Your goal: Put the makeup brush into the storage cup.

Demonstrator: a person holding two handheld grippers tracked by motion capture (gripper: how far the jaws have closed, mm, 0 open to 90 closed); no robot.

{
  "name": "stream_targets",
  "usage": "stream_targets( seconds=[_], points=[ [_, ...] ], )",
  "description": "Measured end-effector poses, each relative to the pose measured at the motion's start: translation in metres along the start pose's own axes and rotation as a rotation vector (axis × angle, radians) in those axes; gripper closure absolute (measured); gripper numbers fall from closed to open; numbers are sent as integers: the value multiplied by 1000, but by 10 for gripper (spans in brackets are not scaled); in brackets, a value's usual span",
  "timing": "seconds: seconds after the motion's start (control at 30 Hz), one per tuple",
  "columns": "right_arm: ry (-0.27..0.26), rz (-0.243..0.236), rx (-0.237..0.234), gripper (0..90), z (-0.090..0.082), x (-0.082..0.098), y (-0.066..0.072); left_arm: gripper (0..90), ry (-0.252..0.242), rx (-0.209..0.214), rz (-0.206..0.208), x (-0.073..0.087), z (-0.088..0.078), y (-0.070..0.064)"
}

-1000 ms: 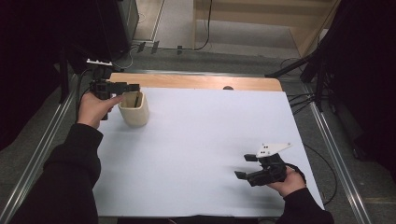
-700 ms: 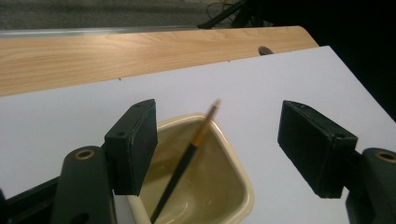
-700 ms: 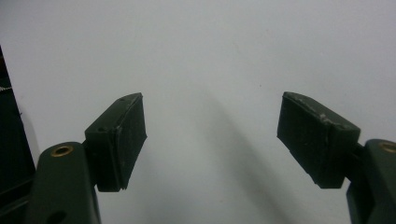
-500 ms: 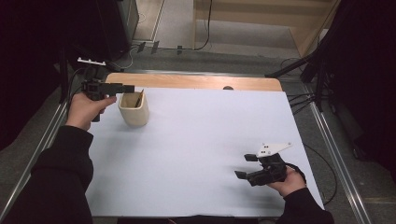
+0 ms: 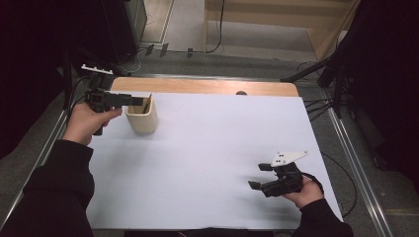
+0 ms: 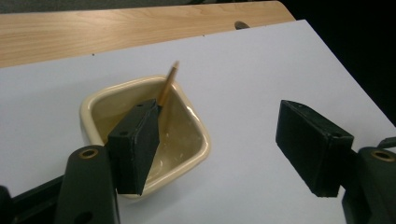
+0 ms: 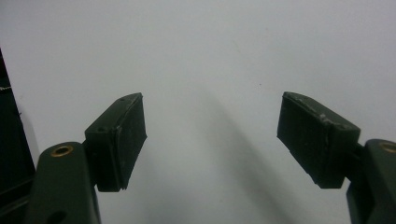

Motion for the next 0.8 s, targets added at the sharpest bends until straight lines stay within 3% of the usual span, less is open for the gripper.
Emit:
stream_targets(
  seconds=[0.8],
  points=[
    [-1,4,-1,247,0,0,0,316,29,65,75,29,-6,-33]
  ],
)
Point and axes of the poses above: each handheld gripper's, and its own axes: z roughly forward along the jaws, x roughly out of its underside, y roughly to its left, the point moved 3 cm from there along z, roughly forward along the jaws, and after that the axes turned 13 degrees about -x, right-handed, at the moved point
